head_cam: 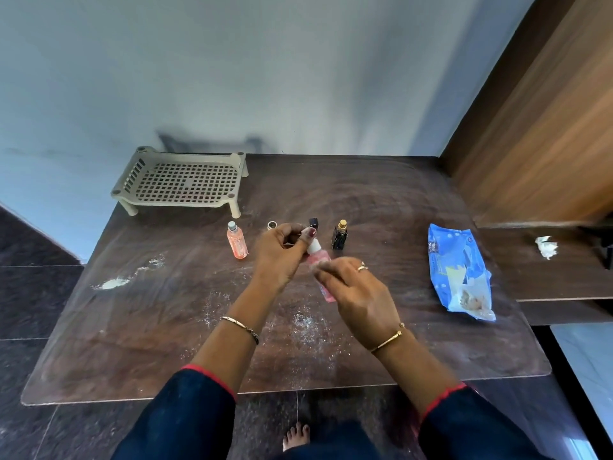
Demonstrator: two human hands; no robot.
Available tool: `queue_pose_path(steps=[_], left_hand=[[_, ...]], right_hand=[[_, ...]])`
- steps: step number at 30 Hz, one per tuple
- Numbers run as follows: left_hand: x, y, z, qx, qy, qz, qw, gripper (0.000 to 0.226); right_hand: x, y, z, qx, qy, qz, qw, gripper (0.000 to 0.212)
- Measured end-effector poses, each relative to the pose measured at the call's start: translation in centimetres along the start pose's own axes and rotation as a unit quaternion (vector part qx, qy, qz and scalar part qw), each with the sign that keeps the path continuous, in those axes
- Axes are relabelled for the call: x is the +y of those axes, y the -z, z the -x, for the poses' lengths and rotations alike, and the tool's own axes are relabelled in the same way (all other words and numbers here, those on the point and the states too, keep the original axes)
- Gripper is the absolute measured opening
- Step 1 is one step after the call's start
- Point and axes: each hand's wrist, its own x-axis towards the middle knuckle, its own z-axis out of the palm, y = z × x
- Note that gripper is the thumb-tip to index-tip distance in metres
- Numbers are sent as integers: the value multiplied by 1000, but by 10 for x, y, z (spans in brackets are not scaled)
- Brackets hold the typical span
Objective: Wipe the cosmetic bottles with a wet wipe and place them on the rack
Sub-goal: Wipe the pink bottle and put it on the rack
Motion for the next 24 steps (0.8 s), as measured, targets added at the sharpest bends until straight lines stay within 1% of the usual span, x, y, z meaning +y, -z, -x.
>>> queue_pose_path(steps=[2,4,5,7,9,10,12,14,16,17,18,20,21,22,23,24], left_hand=[[-3,4,-3,18,9,-5,1000,19],[-8,7,-6,22,7,-22,1000,19],[-11,6,-7,20,6,-32,999,20],[-17,3,-6,18,2,-48,999,19],[-21,-2,-5,20,-17,-66,997,14],[-25,-4,-4,25,-28,-74,997,12],[-32,-6,-3,36,-42,-84,995,12],[-40,-5,-3,49,-43,-90,994,13],[-49,-4,-2,54,-48,-94,993,12],[-53,-3,-2,53,-51,-96,993,11],[-57,-2,-2,53,-53,-96,993,11],[-65,0,0,52,-58,-102,992,12],[-69,-1,1,48,-67,-108,991,13],[-74,-2,2,44,-77,-117,989,15],[-78,-3,3,40,-90,-130,987,16],[-82,-4,4,37,-101,-143,984,16]], right_hand=[[7,-4,15,-44,-45,-52,997,23],[16,-14,28,-52,-19,-39,998,35],[18,-18,31,-45,-20,-39,998,36],[19,-21,28,-17,-20,-38,999,26],[17,-24,16,28,-16,-35,999,18],[16,-26,12,37,-21,-56,998,16],[17,-36,12,59,14,-55,997,13],[18,-44,23,29,63,-15,998,16],[21,-46,40,-37,117,54,991,18],[25,-49,48,-72,165,109,977,18],[31,-53,54,-85,196,172,962,20],[38,-54,52,-134,177,180,958,23],[44,-55,48,-127,176,163,962,33],[50,-59,44,-100,183,151,966,46],[50,-57,38,-75,186,150,968,48],[49,-54,32,-45,180,153,970,43]])
